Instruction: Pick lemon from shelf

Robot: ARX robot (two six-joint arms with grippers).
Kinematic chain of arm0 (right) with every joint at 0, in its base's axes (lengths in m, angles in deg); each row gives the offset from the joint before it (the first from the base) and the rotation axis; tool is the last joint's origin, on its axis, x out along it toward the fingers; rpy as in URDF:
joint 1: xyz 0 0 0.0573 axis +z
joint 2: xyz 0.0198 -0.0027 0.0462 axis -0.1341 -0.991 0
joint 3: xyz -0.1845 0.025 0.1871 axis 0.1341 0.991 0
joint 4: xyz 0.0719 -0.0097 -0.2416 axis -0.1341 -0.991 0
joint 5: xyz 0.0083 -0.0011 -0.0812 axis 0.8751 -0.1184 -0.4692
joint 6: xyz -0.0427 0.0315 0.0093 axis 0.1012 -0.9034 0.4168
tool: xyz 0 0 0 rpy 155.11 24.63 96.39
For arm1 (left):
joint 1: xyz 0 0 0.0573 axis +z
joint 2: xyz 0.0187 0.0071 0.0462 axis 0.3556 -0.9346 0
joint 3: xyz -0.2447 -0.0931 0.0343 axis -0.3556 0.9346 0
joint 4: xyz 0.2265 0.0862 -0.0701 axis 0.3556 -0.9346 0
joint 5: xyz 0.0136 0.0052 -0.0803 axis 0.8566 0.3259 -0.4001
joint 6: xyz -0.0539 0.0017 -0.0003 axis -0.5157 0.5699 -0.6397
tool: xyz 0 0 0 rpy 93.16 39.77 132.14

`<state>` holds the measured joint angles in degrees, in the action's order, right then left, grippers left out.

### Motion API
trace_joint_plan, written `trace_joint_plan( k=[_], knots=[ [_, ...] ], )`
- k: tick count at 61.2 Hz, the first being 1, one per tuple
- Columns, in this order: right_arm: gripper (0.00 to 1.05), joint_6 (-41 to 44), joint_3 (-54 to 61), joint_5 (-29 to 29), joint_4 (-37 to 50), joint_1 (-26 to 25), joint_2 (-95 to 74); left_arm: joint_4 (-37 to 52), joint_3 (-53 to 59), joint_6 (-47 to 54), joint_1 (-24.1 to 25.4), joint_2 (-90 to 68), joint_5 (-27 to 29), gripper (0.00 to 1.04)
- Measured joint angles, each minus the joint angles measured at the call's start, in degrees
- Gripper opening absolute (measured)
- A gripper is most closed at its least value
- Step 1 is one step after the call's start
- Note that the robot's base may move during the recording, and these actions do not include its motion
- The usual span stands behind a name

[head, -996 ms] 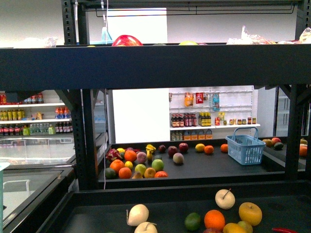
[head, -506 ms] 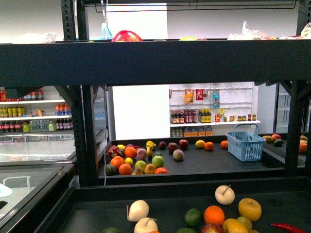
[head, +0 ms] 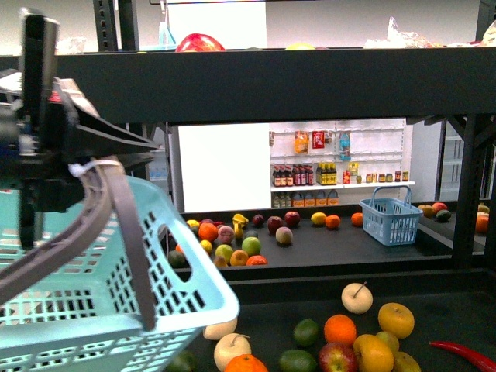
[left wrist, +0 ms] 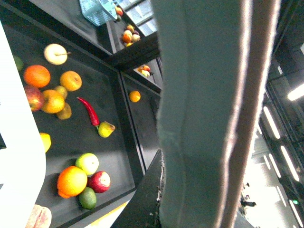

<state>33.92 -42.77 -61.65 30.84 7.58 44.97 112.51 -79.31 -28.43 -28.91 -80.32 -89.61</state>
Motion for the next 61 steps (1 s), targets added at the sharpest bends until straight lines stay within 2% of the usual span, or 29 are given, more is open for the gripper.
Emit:
trace_joint_plan(
  k=[13, 22, 24, 26, 29, 37, 42, 49, 61],
  knots=[
    [0.97, 0.0, 0.02, 0.0, 0.0, 0.0, 0.0, 3.21, -5.9, -2.47, -9.7, -9.11, 3.61, 0.07],
    [0.97, -0.02, 0.0, -0.07, -0.02, 0.02, 0.0, 2.34, -8.02, -2.32, -11.76, -11.41, 5.2, 0.07],
    [0.97, -1.07, -0.55, -2.6, -2.16, 0.68, -1.2, 2.34, -8.09, -2.32, -11.8, -11.58, 5.18, 0.07],
    [0.97, -3.34, -3.28, -7.37, -8.26, 1.29, -6.16, 2.32, -8.13, -2.12, -11.8, -11.74, 5.29, 0.07],
    [0.97, -4.07, -4.63, -6.91, -7.8, -0.24, -13.44, 2.32, -8.13, -2.14, -11.8, -11.74, 5.64, 0.07],
    [0.97, -5.01, -7.65, 0.11, 3.43, -6.05, -34.25, 2.32, -8.15, -1.73, -11.8, -11.74, 5.81, 0.07],
    [0.97, -4.98, -13.05, 3.93, 12.98, -8.96, -52.96, 2.32, -8.17, -1.7, -11.8, -11.74, 5.97, 0.07],
    [0.97, -5.53, -22.03, 5.4, 15.52, -9.22, -72.35, 2.32, -8.17, -1.73, -11.8, -11.74, 5.9, 0.07],
    [0.97, -7.56, -40.02, 1.97, 10.86, -5.73, -101.09, 2.32, -8.22, -1.66, -11.8, -11.76, 5.99, 0.07]
  ],
)
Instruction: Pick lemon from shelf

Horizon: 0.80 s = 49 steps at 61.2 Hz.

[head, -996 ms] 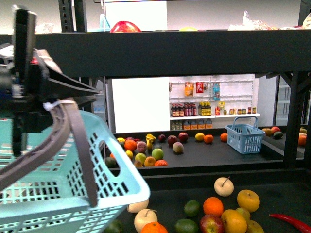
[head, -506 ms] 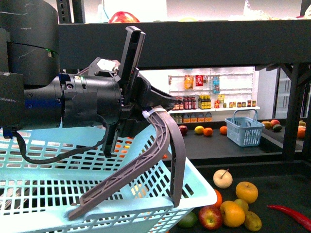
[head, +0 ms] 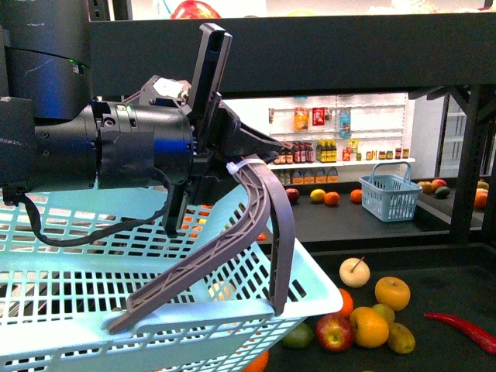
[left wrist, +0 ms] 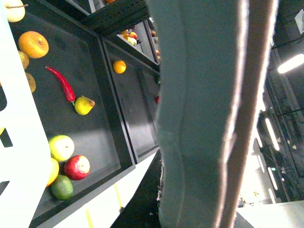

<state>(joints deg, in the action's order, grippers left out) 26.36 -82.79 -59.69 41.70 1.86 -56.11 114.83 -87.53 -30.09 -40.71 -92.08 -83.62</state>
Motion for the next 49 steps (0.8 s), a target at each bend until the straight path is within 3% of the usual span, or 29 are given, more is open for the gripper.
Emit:
trace_joint_plan(
  k=[21, 49],
  knots=[
    [0.97, -14.88, -37.73, -8.22, -18.45, 7.58, -30.23, 0.0, 0.0, -0.02, 0.0, 0.0, -0.15, 0.07],
    [0.97, -27.91, -64.94, -10.58, -29.68, 10.97, -49.57, 0.0, 0.0, -0.02, 0.0, 0.0, -0.07, 0.07]
  ],
)
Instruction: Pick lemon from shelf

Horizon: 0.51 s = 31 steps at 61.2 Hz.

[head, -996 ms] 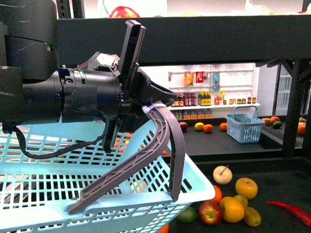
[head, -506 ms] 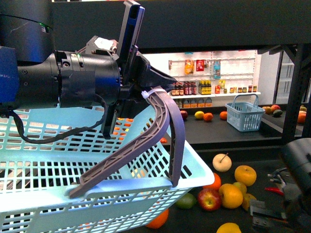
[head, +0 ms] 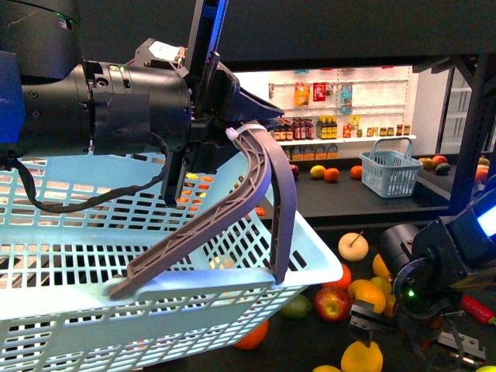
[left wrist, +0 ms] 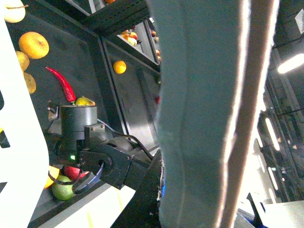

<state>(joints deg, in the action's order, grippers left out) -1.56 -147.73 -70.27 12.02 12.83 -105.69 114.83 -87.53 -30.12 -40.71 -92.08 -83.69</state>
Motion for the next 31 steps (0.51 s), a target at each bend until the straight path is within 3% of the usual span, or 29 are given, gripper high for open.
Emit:
trace_joint_plan(
  k=[31],
  knots=[
    [0.97, -4.17, -24.72, -2.34, -8.48, 1.33, -16.98, 0.0, 0.0, 0.0, 0.0, 0.0, 0.0, 0.07]
  ],
)
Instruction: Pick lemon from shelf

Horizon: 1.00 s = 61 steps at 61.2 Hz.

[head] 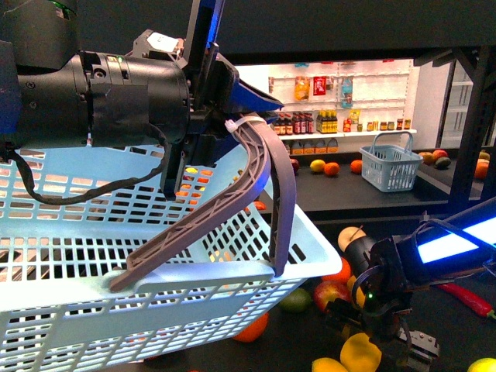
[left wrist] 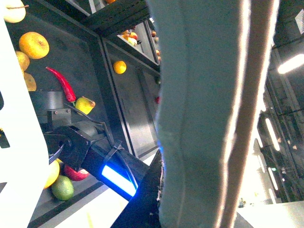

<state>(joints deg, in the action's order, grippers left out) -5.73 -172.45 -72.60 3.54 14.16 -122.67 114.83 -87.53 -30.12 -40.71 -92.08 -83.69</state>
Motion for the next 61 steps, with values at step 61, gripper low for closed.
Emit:
trace_joint_plan(
  k=[61],
  knots=[
    [0.65, 6.21, 1.09, -3.28, 9.16, -1.27, -0.85, 0.0, 0.0, 0.0, 0.0, 0.0, 0.0, 0.07]
  ],
)
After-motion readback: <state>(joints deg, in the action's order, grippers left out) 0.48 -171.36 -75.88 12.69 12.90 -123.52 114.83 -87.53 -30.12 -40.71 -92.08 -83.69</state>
